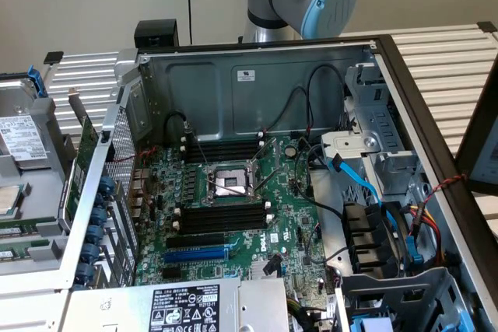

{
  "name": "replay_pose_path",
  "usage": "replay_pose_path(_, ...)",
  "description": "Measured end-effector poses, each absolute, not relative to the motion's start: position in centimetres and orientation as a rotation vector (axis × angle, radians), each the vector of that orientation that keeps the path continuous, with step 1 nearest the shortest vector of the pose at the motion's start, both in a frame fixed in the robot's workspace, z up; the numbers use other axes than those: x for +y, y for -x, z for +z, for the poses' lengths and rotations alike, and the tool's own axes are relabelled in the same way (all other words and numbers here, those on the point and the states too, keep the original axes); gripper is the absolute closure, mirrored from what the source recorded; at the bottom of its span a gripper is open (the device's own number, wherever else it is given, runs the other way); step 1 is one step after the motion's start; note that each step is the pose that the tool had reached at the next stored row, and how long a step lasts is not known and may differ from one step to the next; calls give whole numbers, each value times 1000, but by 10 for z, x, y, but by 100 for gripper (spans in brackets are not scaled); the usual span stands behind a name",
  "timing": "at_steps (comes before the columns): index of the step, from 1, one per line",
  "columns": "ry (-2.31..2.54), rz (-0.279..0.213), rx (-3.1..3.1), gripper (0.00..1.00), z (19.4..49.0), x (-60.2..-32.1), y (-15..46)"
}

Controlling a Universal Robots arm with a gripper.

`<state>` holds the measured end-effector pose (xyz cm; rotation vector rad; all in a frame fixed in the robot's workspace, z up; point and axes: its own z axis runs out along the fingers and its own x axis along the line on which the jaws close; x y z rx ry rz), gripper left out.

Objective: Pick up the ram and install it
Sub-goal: 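Pick up the ram and move it above insertion slot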

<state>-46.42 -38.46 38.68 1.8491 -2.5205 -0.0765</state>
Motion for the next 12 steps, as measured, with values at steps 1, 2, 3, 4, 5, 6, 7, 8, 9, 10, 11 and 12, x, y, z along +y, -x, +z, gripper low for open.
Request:
replay_pose_path(1,-1872,-75,-2503,90,387,-385,464)
replay_pose_path(2,-1894,-75,-2485,90,387,-385,464)
replay_pose_path(3,-1916,-74,-2467,90,387,-385,464)
replay_pose_path(4,-1938,-72,-2449,90,386,-385,464)
replay_pose_path(5,-1960,-71,-2430,90,386,-385,464)
replay_pose_path(6,-1981,-70,-2412,90,386,-385,464)
replay_pose_path(7,-2002,-68,-2393,90,386,-385,464)
replay_pose_path(8,-2023,-66,-2374,90,386,-385,464)
replay_pose_path(9,-2044,-65,-2356,90,386,-385,464)
replay_pose_path(10,-2067,-64,-2335,90,386,-385,464)
replay_pose_path(11,-2087,-64,-2316,90,386,-385,464)
replay_pose_path(12,-2107,-63,-2297,90,386,-385,464)
